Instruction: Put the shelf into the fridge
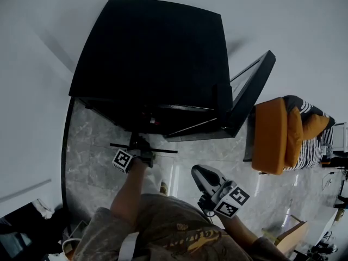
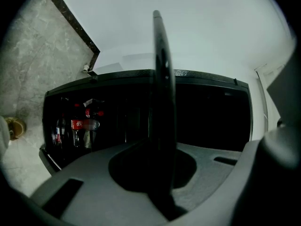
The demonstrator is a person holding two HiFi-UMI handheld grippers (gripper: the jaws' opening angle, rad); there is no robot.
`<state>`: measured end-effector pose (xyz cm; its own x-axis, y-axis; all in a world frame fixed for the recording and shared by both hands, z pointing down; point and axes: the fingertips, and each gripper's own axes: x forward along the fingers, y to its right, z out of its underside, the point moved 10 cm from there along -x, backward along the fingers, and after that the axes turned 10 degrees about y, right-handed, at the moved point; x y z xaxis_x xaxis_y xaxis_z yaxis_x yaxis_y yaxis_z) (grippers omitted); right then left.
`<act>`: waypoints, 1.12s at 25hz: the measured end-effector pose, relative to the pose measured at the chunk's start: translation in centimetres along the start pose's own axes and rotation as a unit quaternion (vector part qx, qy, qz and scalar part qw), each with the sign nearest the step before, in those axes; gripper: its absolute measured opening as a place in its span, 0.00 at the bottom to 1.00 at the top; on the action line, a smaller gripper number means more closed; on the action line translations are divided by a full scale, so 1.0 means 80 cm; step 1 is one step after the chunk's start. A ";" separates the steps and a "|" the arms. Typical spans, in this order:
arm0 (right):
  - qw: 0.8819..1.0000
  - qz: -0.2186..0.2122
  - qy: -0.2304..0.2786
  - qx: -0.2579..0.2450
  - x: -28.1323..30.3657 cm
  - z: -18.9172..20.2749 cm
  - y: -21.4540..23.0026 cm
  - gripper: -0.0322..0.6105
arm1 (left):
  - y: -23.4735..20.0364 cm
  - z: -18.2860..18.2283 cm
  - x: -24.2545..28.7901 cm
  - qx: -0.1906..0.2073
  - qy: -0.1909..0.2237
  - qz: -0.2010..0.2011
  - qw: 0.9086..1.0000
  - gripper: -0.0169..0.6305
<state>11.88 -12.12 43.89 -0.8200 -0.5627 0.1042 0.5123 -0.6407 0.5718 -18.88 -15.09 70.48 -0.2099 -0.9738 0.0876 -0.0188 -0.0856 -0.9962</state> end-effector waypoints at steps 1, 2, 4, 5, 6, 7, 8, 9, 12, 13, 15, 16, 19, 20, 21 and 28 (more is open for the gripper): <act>1.000 0.000 -0.001 0.001 0.001 0.000 0.000 0.09 | -0.003 -0.001 0.003 0.003 0.000 0.001 1.000 0.05; 1.000 0.000 -0.002 0.002 0.002 0.001 0.000 0.09 | -0.005 0.000 0.006 0.004 0.001 0.002 1.000 0.05; 1.000 0.000 -0.003 0.004 0.004 0.002 0.001 0.09 | -0.004 0.001 0.011 0.002 0.004 0.003 1.000 0.05; 1.000 0.000 -0.004 0.004 0.004 0.003 0.001 0.09 | -0.002 0.002 0.015 0.001 0.005 0.005 1.000 0.05; 1.000 0.001 -0.005 0.005 0.005 0.003 0.001 0.09 | 0.000 0.004 0.019 -0.004 0.006 0.008 1.000 0.05; 1.000 0.001 -0.005 0.005 0.006 0.003 0.002 0.09 | 0.001 0.006 0.023 -0.010 0.007 0.011 1.000 0.05; 1.000 0.002 -0.005 0.005 0.007 0.003 0.002 0.09 | 0.001 0.007 0.027 -0.012 0.008 0.013 1.000 0.05; 1.000 0.002 -0.005 0.005 0.008 0.002 0.002 0.09 | 0.000 0.007 0.030 -0.011 0.009 0.013 1.000 0.05; 1.000 0.001 -0.005 0.004 0.010 0.001 0.002 0.09 | -0.006 0.007 0.040 -0.007 0.011 0.012 1.000 0.05; 1.000 0.002 -0.006 0.003 0.010 0.001 0.002 0.09 | -0.007 0.007 0.044 -0.003 0.012 0.013 1.000 0.05; 1.000 0.003 -0.007 0.002 0.010 0.001 0.002 0.09 | -0.006 0.009 0.051 -0.002 0.014 0.019 1.000 0.05; 1.000 0.003 -0.008 0.002 0.010 0.001 0.002 0.09 | -0.007 0.010 0.055 -0.002 0.015 0.020 1.000 0.05; 1.000 0.003 -0.010 0.003 0.010 0.003 0.002 0.09 | -0.011 0.012 0.064 0.000 0.018 0.023 1.000 0.05; 1.000 0.003 -0.010 0.003 0.009 0.003 0.001 0.09 | -0.011 0.012 0.067 0.000 0.018 0.024 1.000 0.05; 1.000 0.003 -0.010 0.002 0.009 0.003 0.001 0.09 | -0.012 0.013 0.070 0.000 0.019 0.026 0.999 0.05; 1.000 0.011 -0.011 0.001 0.001 0.003 -0.001 0.09 | -0.015 0.012 0.089 -0.001 0.016 0.030 0.999 0.06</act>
<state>11.69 -11.98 44.02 -0.8142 -0.5649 0.1337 0.5290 -0.6271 0.5717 -19.44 -22.13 72.31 -0.2426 -0.9698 0.0272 -0.0060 -0.0265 -0.9996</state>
